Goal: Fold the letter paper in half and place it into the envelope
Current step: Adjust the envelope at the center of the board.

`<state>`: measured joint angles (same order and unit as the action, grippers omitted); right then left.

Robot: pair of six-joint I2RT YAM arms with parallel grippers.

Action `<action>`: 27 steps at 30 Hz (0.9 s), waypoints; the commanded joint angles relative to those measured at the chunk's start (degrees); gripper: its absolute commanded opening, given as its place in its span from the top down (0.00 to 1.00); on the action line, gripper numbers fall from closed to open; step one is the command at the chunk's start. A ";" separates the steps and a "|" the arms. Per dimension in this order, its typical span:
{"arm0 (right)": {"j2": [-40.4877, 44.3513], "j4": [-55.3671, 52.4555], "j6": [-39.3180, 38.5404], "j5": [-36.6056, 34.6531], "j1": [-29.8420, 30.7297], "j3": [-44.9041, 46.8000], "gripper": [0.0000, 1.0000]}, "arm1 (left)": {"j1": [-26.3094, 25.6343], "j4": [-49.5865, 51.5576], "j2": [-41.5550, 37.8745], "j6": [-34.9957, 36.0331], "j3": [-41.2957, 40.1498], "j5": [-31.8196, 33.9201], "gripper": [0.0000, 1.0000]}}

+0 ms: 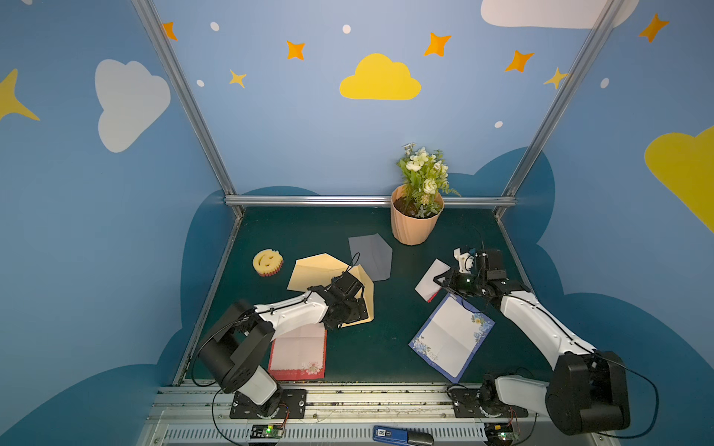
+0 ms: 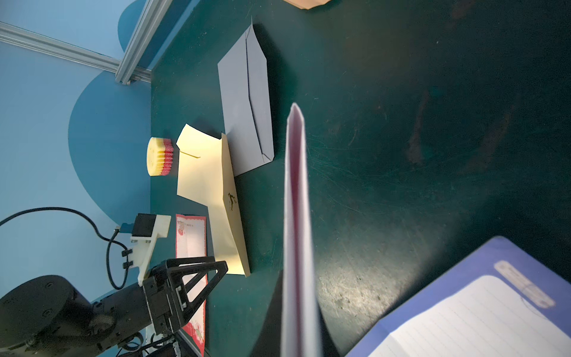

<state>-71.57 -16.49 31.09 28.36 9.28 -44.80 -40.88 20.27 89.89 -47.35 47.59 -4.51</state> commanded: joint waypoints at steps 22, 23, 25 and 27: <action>3.73 -1.84 -0.94 4.55 -6.65 -0.65 0.92 | -6.89 -30.62 18.57 -3.74 14.91 -13.48 0.03; 4.00 -2.01 -0.99 4.47 -6.83 -0.56 0.92 | -6.08 -31.22 18.13 -3.39 15.39 -14.15 0.03; 4.34 -2.06 -0.86 4.39 -6.92 -0.22 0.92 | -3.98 -32.45 16.14 -2.75 14.57 -14.88 0.02; 4.34 -1.60 -0.52 4.49 -6.98 0.19 0.92 | -1.22 -31.12 13.41 -1.18 13.59 -14.98 0.01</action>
<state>-68.18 -17.50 31.03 32.23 2.66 -44.80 -45.80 -8.62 107.18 -51.31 61.47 -17.65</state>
